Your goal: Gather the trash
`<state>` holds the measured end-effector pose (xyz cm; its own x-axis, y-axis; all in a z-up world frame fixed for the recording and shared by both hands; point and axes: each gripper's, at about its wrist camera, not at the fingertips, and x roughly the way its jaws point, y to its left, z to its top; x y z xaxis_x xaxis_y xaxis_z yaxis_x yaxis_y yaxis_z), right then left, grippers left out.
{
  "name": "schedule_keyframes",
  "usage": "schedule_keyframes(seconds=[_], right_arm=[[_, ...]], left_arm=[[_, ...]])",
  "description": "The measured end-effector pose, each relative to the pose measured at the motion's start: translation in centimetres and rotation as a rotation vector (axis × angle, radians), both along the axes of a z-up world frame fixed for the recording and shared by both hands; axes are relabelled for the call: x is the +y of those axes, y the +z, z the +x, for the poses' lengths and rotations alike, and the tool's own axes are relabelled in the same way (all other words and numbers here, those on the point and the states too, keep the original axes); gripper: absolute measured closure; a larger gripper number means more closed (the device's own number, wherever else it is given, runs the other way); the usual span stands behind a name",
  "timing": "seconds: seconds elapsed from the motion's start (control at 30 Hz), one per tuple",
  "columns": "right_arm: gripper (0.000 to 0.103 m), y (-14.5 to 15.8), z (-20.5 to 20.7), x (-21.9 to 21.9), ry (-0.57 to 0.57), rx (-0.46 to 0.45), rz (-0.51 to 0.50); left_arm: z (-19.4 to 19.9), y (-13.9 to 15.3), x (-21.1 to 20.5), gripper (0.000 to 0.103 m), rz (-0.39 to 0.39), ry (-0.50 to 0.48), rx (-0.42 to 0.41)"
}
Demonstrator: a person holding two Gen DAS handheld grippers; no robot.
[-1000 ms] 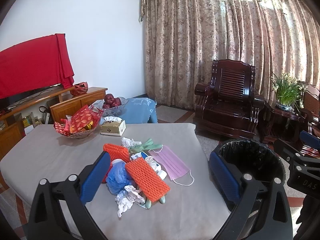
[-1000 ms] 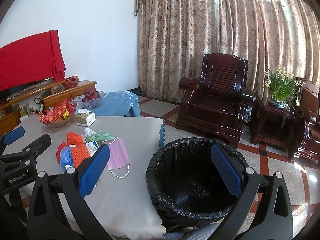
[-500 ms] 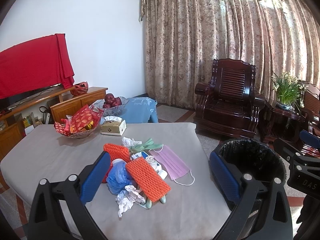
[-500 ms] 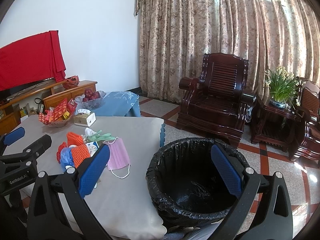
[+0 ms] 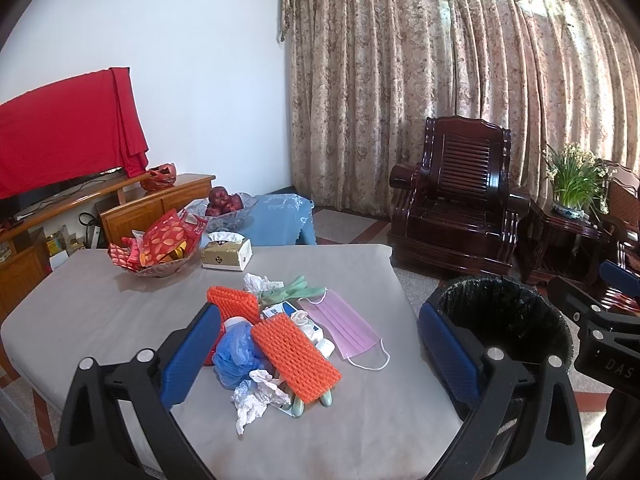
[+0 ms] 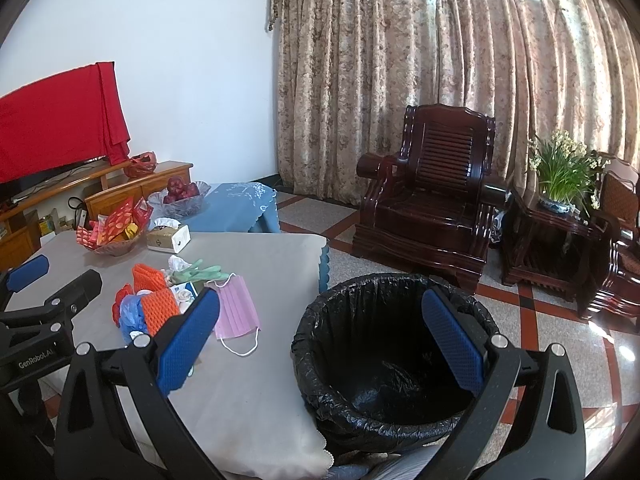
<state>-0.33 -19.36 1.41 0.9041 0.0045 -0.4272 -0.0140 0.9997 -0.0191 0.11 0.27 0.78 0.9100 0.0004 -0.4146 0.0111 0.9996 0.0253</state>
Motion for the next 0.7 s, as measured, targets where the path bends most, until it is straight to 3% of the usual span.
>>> schedule_keyframes(seconds=[0.7], right_arm=[[0.005, -0.18, 0.13, 0.00, -0.001, 0.004, 0.003]], left_arm=[[0.11, 0.10, 0.19, 0.006, -0.002, 0.000, 0.005]])
